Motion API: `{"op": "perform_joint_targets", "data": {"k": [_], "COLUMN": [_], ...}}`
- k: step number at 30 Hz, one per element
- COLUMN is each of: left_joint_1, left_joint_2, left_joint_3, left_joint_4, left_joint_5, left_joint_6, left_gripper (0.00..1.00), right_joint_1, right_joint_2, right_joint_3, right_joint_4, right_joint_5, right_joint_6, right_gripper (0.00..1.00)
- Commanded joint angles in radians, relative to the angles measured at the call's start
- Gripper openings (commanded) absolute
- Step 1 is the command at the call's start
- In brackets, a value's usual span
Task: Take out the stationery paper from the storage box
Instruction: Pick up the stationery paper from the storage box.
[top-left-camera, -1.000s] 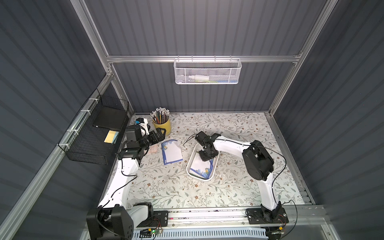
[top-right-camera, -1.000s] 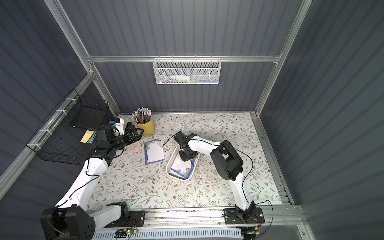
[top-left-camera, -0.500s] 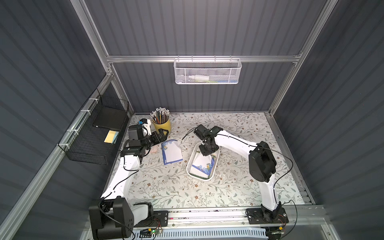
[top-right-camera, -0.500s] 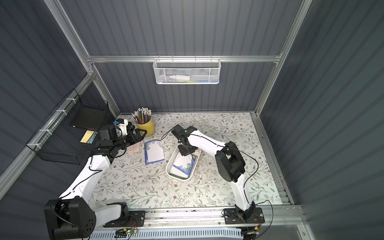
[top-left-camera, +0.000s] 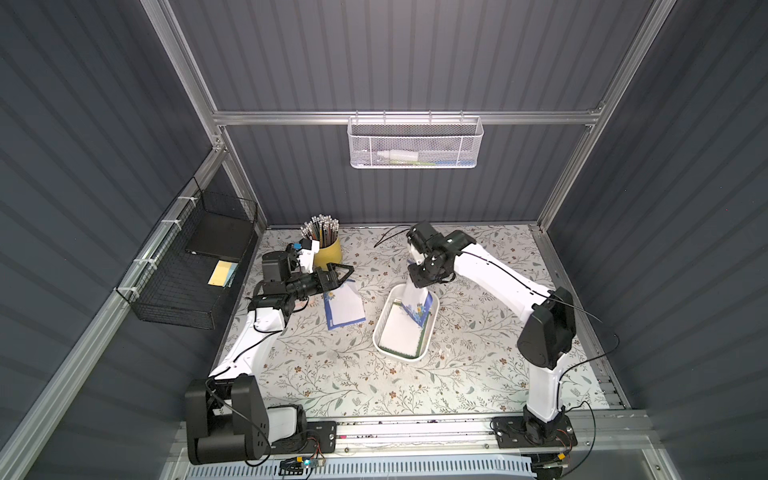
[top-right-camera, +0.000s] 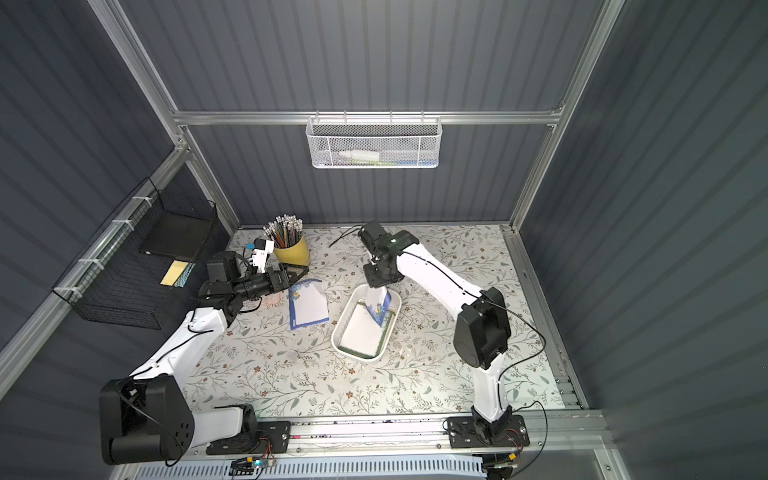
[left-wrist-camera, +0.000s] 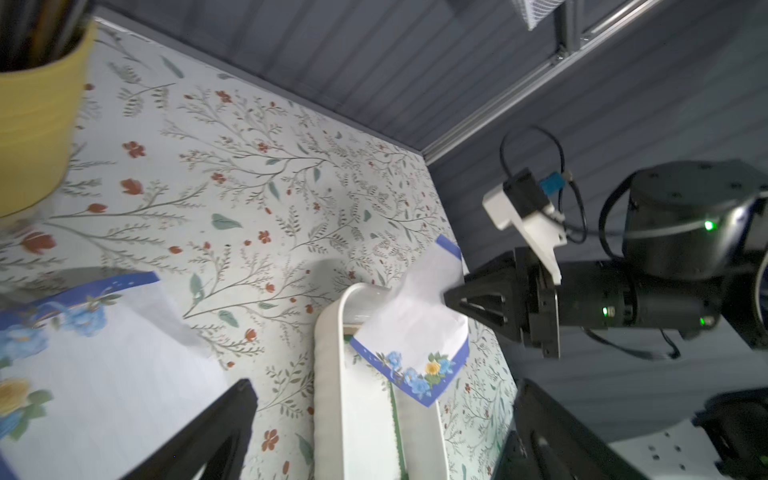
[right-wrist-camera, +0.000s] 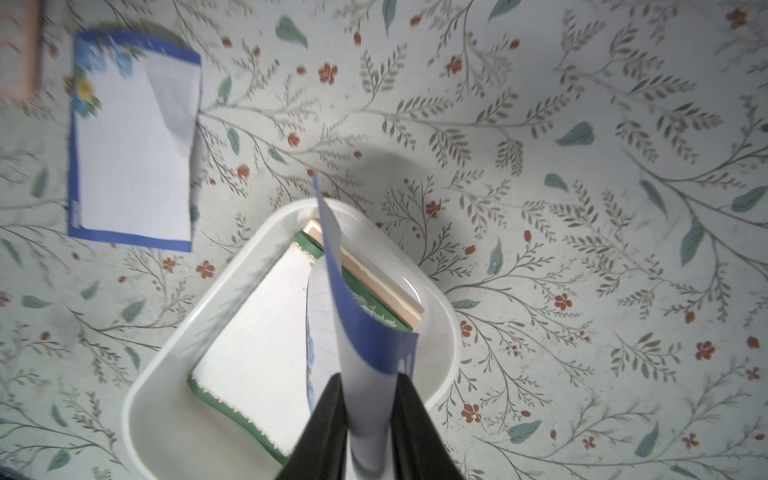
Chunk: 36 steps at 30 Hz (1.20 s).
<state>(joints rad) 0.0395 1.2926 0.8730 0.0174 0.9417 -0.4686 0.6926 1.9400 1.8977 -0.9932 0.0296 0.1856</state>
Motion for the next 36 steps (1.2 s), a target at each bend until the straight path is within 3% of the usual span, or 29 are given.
{"op": "perform_joint_targets", "data": {"k": [1,7,12,23,36], "left_joint_1": [-0.012,-0.078,-0.178,-0.182,-0.183], "left_joint_2": [-0.018,0.02,0.11,0.216,0.272], "left_joint_3": [0.005,0.025,0.098,0.267,0.244], "left_joint_4": [0.062,0.094,0.023,-0.109,-0.012], "left_joint_5": [0.142,0.178,0.131,0.103,0.151], "left_joint_6": [0.014,0.024,0.105,0.254,0.21], "left_gripper": [0.99,0.99,0.99,0.99,0.98], "right_joint_1": [-0.037,-0.073,-0.092,-0.111,-0.112], "right_joint_2": [-0.046,-0.097,-0.128,-0.153,-0.147], "right_joint_3": [0.053,0.061,0.089,0.116,0.072], "right_joint_4": [0.008,0.067,0.093,0.057,0.108], "right_joint_5": [-0.125,-0.242,-0.36,-0.431,-0.553], "right_joint_6": [-0.021,-0.026,-0.028,-0.045,-0.021], "right_gripper": [0.26,0.26,0.27,0.28,0.3]}}
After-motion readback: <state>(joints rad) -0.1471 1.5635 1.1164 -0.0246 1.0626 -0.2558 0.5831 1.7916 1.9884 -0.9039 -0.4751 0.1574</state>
